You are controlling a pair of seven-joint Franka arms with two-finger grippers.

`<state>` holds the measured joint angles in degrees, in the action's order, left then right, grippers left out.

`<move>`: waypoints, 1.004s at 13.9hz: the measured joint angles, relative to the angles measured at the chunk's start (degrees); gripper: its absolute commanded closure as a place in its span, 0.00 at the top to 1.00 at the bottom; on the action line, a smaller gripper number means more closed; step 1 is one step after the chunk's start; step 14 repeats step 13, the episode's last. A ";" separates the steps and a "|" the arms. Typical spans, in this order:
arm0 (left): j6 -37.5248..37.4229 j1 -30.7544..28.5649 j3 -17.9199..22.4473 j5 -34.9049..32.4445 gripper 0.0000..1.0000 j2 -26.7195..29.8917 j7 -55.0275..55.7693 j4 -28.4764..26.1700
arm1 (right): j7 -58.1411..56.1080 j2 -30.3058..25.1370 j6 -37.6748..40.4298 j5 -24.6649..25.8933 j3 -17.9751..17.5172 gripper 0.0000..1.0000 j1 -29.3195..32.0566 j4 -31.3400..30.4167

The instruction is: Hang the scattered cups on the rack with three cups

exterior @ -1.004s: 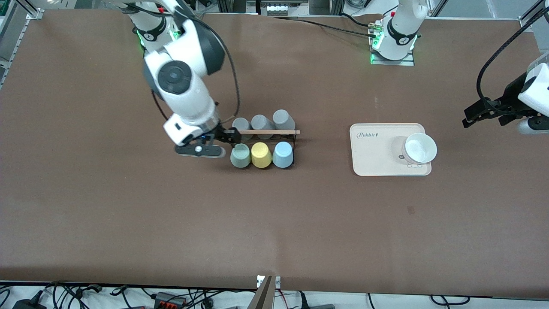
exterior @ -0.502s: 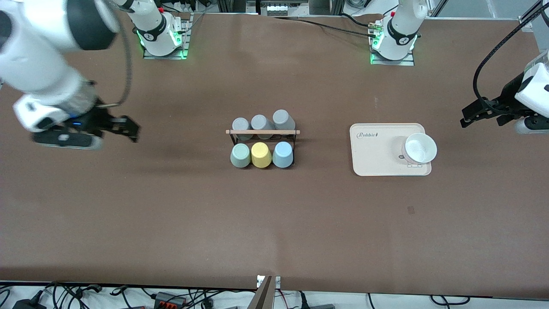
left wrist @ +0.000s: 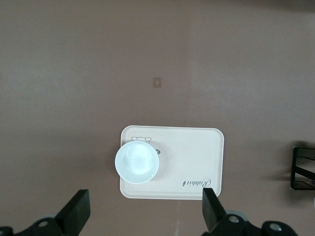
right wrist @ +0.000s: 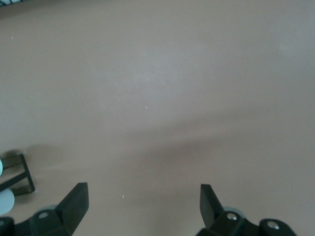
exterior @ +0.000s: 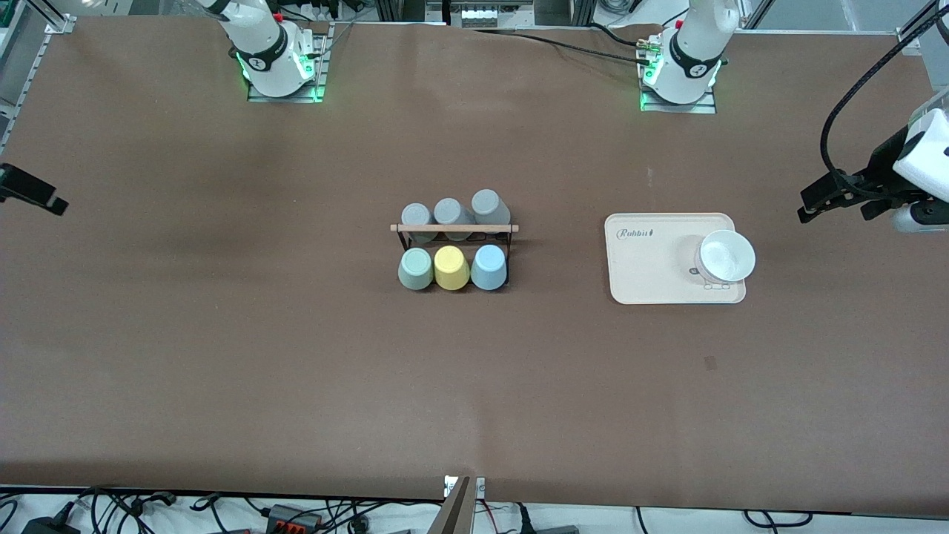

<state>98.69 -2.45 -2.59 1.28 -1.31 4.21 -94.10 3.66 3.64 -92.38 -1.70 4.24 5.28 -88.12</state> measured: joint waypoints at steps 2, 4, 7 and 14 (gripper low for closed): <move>0.00 -0.16 0.00 -0.01 1.00 0.00 -1.65 -0.03 | -0.95 0.27 0.78 1.23 -0.54 1.00 -0.47 0.06; 0.00 -0.42 0.02 -0.02 1.00 0.00 -2.76 -0.07 | -1.62 0.73 0.81 2.44 -1.14 1.00 -1.04 -0.55; -0.04 -0.58 0.04 -0.02 1.00 -0.01 -3.28 -0.28 | -1.72 0.97 0.54 2.80 -2.03 1.00 -1.24 -0.71; -0.08 -0.60 0.05 -0.03 1.00 -0.01 -3.43 -0.59 | -1.80 1.06 0.44 2.80 -2.02 1.00 -1.25 -0.86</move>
